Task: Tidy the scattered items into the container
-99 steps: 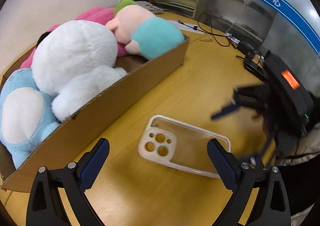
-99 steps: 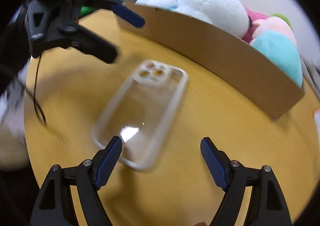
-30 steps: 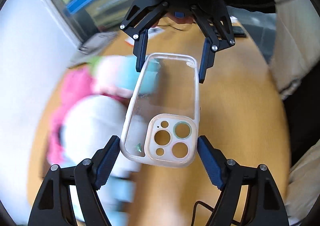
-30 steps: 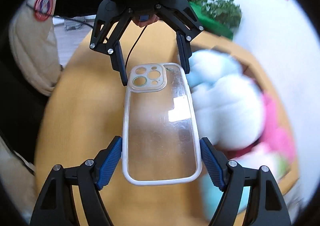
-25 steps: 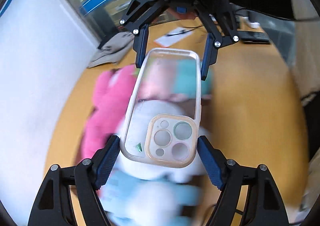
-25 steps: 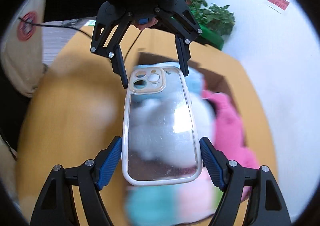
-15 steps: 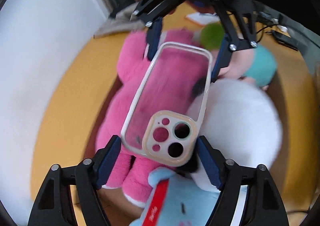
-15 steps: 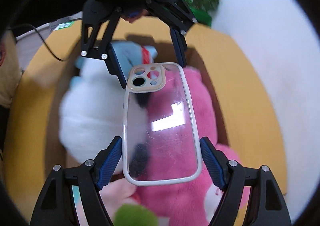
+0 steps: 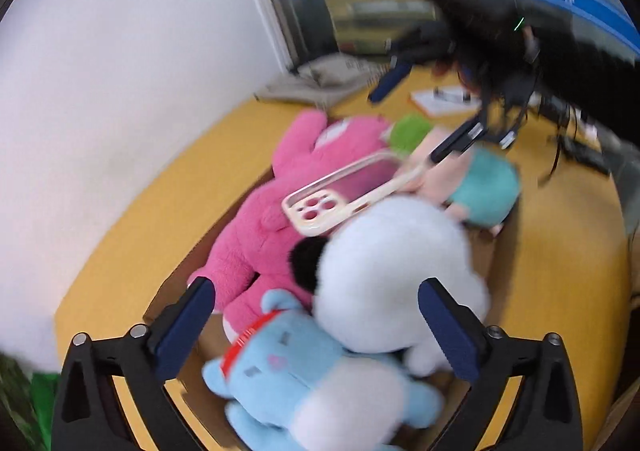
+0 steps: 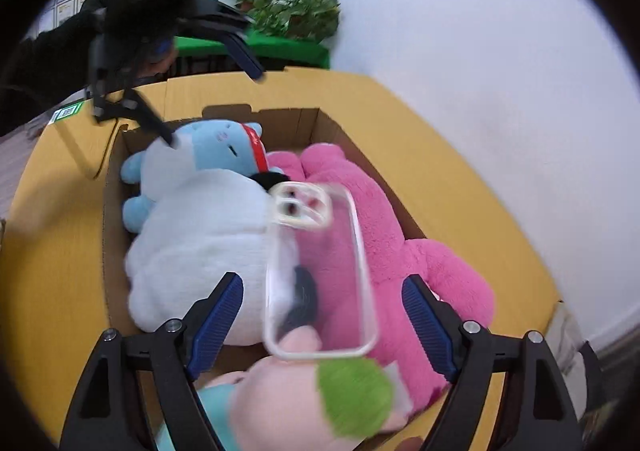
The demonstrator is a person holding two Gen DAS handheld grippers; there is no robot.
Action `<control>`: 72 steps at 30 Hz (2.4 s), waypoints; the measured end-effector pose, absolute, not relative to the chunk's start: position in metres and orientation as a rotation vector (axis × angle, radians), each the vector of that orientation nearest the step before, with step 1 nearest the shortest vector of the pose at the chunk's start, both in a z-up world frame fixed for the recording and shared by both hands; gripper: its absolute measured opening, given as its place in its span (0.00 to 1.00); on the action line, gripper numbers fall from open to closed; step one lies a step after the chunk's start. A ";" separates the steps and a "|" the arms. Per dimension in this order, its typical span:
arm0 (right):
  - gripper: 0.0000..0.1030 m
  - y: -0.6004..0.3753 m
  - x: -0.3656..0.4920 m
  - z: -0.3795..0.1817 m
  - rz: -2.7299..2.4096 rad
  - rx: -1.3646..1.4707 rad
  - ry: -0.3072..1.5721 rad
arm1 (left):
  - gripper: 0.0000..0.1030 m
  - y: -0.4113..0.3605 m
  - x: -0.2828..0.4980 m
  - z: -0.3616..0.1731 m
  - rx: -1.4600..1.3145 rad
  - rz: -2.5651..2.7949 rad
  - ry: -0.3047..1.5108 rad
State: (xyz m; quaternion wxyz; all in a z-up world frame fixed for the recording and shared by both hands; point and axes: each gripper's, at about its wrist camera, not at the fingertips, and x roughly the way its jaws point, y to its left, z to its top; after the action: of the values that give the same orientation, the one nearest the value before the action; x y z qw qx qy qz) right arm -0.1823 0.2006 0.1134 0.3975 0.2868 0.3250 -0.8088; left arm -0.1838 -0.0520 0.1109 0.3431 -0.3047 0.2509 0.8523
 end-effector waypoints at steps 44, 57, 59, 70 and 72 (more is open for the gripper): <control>0.81 0.190 -0.031 0.037 -2.867 1.068 0.103 | 1.00 -0.023 -0.025 0.058 -1.070 2.919 -0.166; 0.81 0.198 -0.035 0.032 -2.902 1.077 0.073 | 1.00 -0.015 -0.033 0.047 -1.095 2.928 -0.097; 0.81 0.197 -0.038 0.030 -2.900 1.084 0.064 | 1.00 -0.015 -0.034 0.044 -1.119 2.933 -0.076; 0.81 0.188 -0.047 0.020 -2.865 1.107 0.093 | 1.00 -0.010 -0.037 0.038 -1.122 2.925 -0.058; 0.81 0.191 -0.047 0.020 -2.874 1.110 0.087 | 1.00 -0.009 -0.038 0.037 -1.131 2.924 -0.071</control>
State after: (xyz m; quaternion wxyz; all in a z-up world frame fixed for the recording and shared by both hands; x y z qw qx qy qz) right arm -0.0475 0.1908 0.0195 0.0298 0.3600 0.0283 -0.9320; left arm -0.0384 -0.0092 0.0371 0.0030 -0.3608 -0.0227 0.9324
